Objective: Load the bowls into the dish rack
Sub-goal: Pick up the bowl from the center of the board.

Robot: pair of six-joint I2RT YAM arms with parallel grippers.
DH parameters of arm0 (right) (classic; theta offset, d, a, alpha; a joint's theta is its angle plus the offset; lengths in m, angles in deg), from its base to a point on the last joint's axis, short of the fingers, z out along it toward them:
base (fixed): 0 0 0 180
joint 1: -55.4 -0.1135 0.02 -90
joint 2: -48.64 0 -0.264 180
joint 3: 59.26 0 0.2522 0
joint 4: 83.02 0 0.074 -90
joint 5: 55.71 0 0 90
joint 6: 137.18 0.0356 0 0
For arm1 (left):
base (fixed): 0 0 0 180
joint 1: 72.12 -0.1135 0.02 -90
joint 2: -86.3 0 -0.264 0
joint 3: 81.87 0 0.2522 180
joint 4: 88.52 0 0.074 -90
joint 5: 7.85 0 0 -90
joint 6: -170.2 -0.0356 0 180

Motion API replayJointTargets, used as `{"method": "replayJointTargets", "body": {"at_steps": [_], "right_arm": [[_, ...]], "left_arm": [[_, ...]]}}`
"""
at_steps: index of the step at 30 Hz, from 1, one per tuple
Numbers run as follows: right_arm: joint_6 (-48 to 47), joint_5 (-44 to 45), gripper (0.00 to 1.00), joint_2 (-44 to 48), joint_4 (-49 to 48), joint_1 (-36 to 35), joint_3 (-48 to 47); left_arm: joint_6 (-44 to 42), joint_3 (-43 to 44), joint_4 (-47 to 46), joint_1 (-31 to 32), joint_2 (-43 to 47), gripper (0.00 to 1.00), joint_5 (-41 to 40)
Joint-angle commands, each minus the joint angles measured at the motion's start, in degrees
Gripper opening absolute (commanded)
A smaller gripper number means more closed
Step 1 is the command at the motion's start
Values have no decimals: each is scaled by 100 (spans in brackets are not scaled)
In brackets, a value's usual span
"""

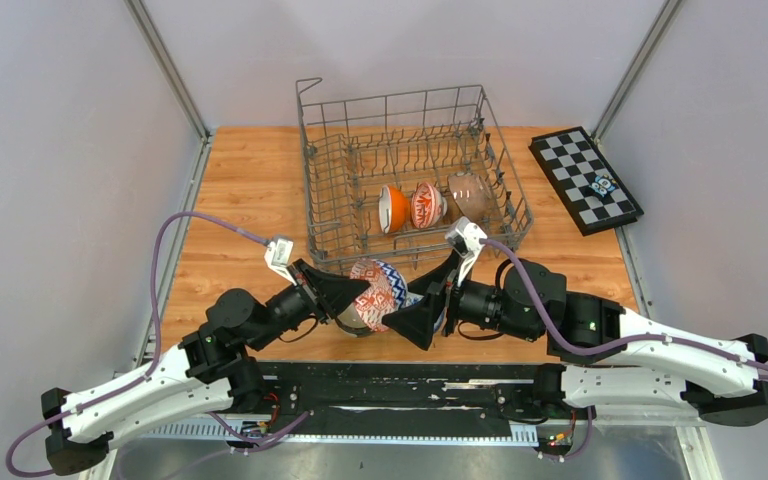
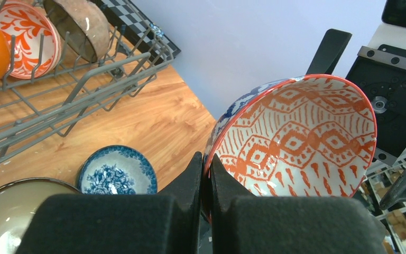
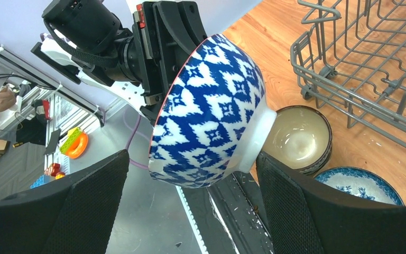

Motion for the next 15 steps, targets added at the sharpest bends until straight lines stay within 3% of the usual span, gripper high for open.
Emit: {"method": "replayJointTargets", "body": {"at_steps": [1,15], "right_arm": [[123,-164,90,22,-253,-60,120],[224,-101,87,54,-567,-59,199]], "left_arm": [[136,-34,-599,-46,50,0,3],[160,-120,-870,-45,-15,0,38]]}}
